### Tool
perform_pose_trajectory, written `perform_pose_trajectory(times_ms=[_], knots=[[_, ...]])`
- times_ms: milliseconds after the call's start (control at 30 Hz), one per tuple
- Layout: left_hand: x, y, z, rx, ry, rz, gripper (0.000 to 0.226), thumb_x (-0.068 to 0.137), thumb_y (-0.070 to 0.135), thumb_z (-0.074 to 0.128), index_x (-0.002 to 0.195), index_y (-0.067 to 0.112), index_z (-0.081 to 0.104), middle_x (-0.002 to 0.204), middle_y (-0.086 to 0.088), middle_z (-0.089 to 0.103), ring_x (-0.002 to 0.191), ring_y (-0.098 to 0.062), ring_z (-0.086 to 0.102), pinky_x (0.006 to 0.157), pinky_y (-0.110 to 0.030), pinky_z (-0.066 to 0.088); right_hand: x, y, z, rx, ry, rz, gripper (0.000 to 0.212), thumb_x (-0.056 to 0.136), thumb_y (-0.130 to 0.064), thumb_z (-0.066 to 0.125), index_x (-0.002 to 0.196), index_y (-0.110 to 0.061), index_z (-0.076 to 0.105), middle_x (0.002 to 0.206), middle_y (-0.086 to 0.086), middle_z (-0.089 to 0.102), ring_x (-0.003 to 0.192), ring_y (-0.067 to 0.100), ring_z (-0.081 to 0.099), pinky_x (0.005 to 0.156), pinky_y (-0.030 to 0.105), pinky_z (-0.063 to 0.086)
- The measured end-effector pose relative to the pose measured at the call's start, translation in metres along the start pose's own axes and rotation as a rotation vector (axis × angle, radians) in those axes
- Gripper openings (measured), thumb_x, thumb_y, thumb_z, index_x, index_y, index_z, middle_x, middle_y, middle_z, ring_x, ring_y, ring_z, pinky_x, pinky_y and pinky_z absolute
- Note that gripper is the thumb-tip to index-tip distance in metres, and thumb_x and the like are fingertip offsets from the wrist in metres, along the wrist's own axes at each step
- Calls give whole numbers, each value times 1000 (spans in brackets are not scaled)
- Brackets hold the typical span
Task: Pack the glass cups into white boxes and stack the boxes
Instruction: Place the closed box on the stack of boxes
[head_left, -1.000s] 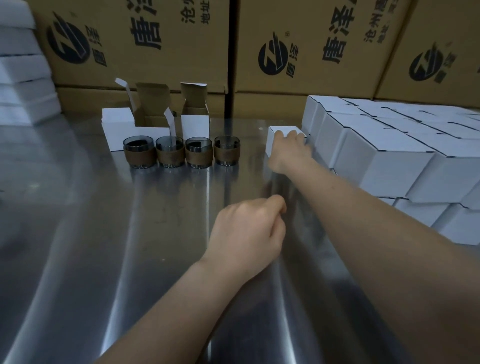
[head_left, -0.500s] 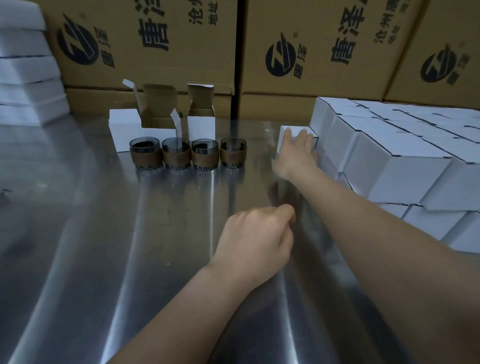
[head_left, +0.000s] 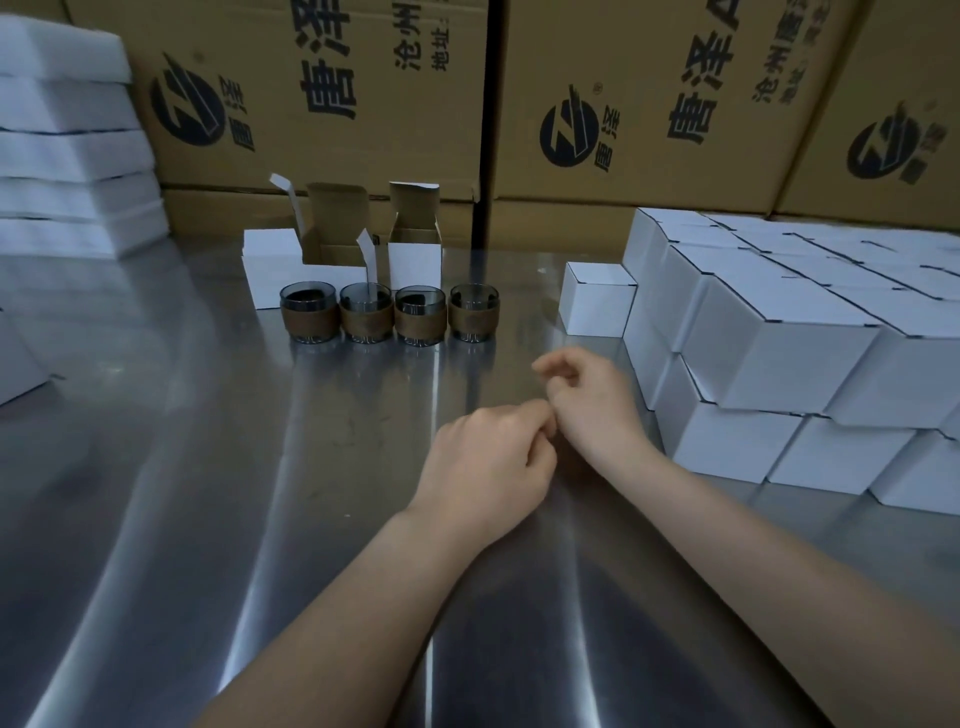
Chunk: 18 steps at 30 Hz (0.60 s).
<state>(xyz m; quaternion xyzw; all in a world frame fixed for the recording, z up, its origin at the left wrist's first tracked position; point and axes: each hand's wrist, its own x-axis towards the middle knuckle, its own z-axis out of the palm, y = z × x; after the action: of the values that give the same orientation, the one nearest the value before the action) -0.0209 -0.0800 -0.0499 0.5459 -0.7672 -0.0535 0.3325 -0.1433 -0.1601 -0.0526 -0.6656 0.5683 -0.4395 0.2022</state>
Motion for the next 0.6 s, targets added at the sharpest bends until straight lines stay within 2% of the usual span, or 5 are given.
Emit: perform_pose_trajectory(times_ms=[133, 233, 333, 500, 600], knots=[[1, -3, -2, -12, 16, -53, 16, 89, 20, 50, 98, 25, 63, 87, 1, 68, 87, -27, 61, 70, -35, 45, -14, 3, -4, -69, -34, -57, 30, 81, 0, 51, 78, -24, 68, 76, -11, 66, 73, 6, 57, 61, 5, 38], [0, -6, -5, -30, 30, -88, 17, 89, 19, 50, 96, 25, 64, 74, 5, 57, 84, -27, 61, 71, -38, 49, -19, 1, -3, -141, -119, -174, 27, 79, 2, 50, 77, -18, 69, 75, -9, 64, 77, 10, 57, 65, 16, 39], [0, -8, -9, -37, 36, -131, 17, 90, 20, 49, 96, 25, 65, 70, 8, 52, 81, -25, 61, 72, -39, 51, -21, 1, -2, -243, -177, -277, 23, 83, 2, 51, 80, -12, 69, 79, -6, 58, 85, 15, 51, 71, 23, 33], [-5, -7, -16, 18, -40, -178, 18, 92, 25, 48, 100, 25, 64, 87, 1, 66, 88, -27, 61, 76, -41, 52, -21, 4, -3, -279, -199, -333, 22, 82, 3, 53, 78, -12, 69, 79, -7, 54, 85, 15, 48, 71, 22, 28], [-9, -4, -22, 91, -82, -132, 18, 95, 30, 46, 99, 26, 63, 93, 2, 67, 90, -26, 62, 71, -36, 49, -20, 4, -3, -292, -217, -331, 22, 84, 1, 53, 82, -13, 70, 80, -8, 52, 87, 14, 46, 71, 22, 28]])
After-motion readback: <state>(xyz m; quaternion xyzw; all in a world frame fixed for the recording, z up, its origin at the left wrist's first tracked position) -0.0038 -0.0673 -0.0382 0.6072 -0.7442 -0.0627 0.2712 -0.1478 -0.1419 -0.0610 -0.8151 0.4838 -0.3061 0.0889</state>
